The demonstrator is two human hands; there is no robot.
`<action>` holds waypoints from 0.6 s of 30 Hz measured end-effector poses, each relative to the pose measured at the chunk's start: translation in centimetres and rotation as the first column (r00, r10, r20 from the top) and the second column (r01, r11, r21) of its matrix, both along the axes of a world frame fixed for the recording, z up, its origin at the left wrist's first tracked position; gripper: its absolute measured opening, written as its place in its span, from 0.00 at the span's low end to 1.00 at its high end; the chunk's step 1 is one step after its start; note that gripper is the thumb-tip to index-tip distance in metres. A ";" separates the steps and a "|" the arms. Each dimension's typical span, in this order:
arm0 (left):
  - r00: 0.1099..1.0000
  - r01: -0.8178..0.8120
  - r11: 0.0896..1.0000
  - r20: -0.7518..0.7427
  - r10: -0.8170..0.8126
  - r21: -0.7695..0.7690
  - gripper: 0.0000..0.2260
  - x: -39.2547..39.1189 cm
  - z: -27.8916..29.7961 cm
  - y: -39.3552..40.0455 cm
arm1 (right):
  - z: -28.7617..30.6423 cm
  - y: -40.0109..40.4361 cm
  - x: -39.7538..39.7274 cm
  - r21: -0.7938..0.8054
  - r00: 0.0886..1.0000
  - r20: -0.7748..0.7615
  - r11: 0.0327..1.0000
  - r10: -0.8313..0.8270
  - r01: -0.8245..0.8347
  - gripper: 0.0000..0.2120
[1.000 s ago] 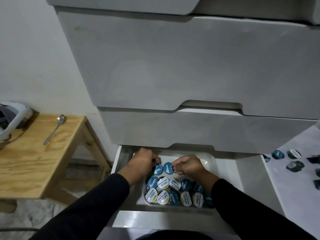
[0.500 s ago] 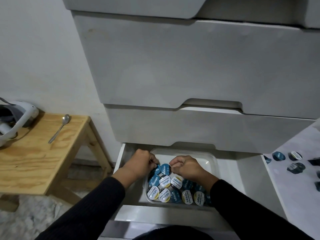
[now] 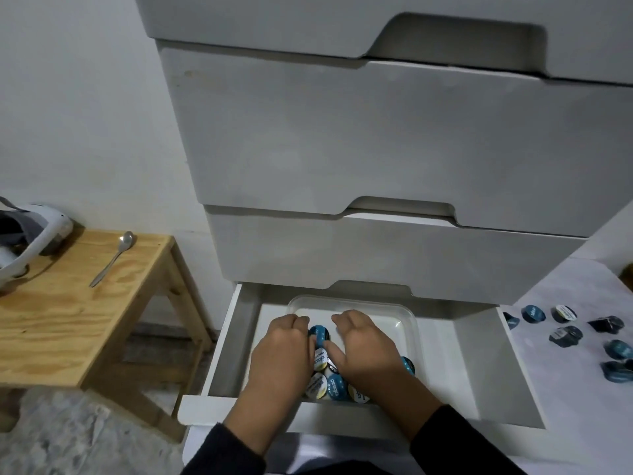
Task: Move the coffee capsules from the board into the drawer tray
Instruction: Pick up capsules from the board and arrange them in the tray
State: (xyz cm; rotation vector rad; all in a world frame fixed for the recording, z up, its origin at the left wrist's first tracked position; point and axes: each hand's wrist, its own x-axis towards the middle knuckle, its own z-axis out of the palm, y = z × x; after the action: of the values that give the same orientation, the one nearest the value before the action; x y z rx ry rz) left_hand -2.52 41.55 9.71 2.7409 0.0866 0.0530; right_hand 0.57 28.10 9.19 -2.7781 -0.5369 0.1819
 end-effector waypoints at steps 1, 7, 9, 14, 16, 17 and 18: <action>1.000 -0.014 1.000 0.012 0.014 0.003 0.17 -0.3 0.1 -0.4 | 0.1 -0.2 -0.4 0.001 0.999 0.032 1.000 0.005 -0.005 0.24; 0.996 -0.063 0.998 0.066 0.064 -0.020 0.18 -2.3 1.1 -3.7 | 1.3 -3.2 -1.7 0.045 0.993 0.115 0.999 -0.009 0.004 0.24; 0.996 -0.056 0.998 0.061 0.057 -0.024 0.21 -2.9 1.4 -5.5 | 1.7 -5.0 -2.0 0.049 0.991 0.131 0.999 -0.015 0.009 0.23; 0.993 -0.057 0.994 0.094 0.065 -0.088 0.23 -3.5 2.5 -12.8 | 2.9 -12.1 -3.0 0.075 0.985 0.166 0.997 -0.038 0.025 0.24; 0.991 -0.025 0.993 0.127 0.040 -0.119 0.21 -3.5 2.7 -16.8 | 3.3 -16.1 -3.5 0.104 0.983 0.165 0.993 -0.076 0.060 0.27; 0.989 0.002 0.991 0.148 0.018 -0.131 0.19 -3.4 2.7 -18.8 | 3.4 -18.1 -3.7 0.129 0.978 0.181 0.988 -0.106 0.083 0.29; 0.987 0.032 0.989 0.160 -0.009 -0.141 0.19 -3.5 2.8 -21.0 | 3.3 -20.3 -3.8 0.151 0.969 0.204 0.983 -0.137 0.107 0.30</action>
State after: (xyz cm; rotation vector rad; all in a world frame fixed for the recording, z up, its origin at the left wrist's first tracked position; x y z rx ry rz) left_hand -6.01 20.58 12.54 2.5826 0.0162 0.2498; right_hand -3.25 7.75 12.50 -2.6974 -0.4085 -0.1775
